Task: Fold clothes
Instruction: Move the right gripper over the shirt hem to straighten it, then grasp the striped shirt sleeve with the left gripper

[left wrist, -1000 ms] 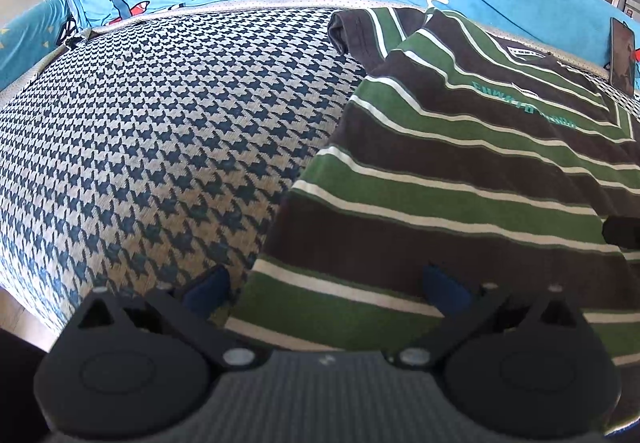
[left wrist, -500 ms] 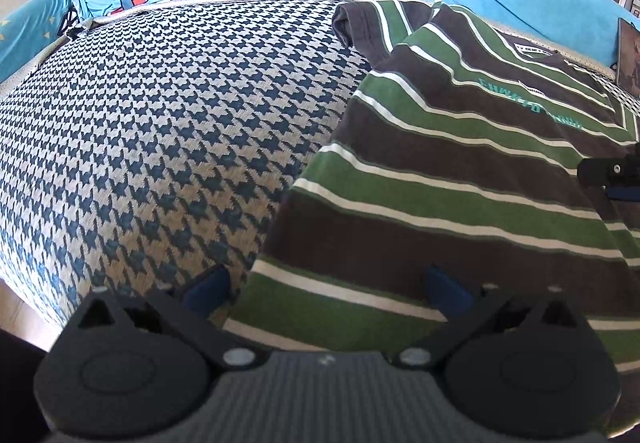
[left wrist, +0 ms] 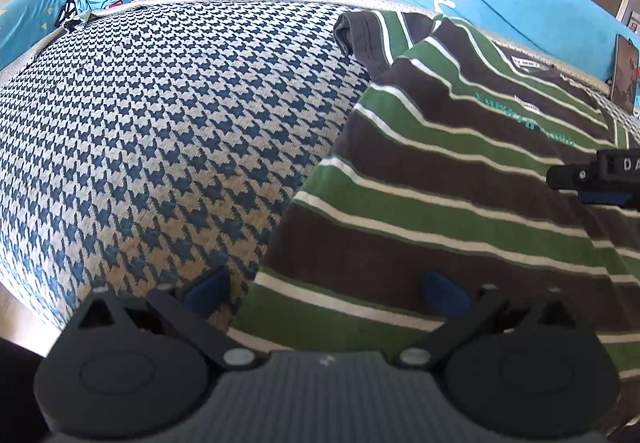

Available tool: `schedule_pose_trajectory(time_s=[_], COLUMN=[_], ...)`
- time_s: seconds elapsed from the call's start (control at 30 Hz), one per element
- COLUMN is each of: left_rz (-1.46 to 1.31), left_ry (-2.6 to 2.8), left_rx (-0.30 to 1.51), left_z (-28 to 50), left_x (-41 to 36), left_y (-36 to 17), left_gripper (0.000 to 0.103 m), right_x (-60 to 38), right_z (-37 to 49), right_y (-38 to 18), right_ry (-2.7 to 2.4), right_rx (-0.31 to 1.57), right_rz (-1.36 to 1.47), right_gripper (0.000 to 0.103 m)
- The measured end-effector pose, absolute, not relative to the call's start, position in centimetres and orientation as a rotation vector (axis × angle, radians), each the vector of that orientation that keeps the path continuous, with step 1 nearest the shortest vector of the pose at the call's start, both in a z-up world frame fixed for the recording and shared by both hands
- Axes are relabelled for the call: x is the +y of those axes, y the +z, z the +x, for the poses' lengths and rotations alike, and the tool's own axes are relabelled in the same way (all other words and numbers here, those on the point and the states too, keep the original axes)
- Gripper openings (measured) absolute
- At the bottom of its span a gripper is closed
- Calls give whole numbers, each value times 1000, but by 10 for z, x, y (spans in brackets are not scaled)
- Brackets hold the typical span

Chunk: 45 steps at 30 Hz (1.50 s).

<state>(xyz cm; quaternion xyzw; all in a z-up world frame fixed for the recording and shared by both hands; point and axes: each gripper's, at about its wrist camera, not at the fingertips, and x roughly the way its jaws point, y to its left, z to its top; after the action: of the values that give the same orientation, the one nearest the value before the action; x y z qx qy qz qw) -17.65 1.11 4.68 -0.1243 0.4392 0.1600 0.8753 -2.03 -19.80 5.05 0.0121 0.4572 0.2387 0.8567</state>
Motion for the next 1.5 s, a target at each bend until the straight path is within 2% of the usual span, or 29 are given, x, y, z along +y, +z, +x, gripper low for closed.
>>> schedule_pose_trajectory(time_s=[0.23, 0.27, 0.47, 0.63, 0.83, 1.0, 1.5], left_rz=[-323, -329, -315, -417, -567, -637, -802], left_ry=[334, 329, 277, 250, 234, 209, 111], left_rx=[855, 849, 788, 753, 754, 753, 802], left_z=[-148, -142, -101, -70, -42, -21, 25], left_x=[39, 42, 54, 80, 106, 116, 125], left_y=[67, 69, 85, 89, 79, 71, 41], left_gripper=[101, 96, 86, 87, 92, 96, 96], right_x=[-202, -202, -202, -202, -201, -196, -183], right_z=[-15, -15, -15, -17, -17, -19, -19], right_y=[50, 50, 49, 48, 47, 46, 42], right_ry=[489, 487, 488, 493, 487, 495, 503], right_rx=[968, 969, 971, 967, 968, 965, 958], right_rz=[29, 29, 22, 7, 0, -16, -70], right_gripper=[55, 55, 55, 55, 56, 65, 74])
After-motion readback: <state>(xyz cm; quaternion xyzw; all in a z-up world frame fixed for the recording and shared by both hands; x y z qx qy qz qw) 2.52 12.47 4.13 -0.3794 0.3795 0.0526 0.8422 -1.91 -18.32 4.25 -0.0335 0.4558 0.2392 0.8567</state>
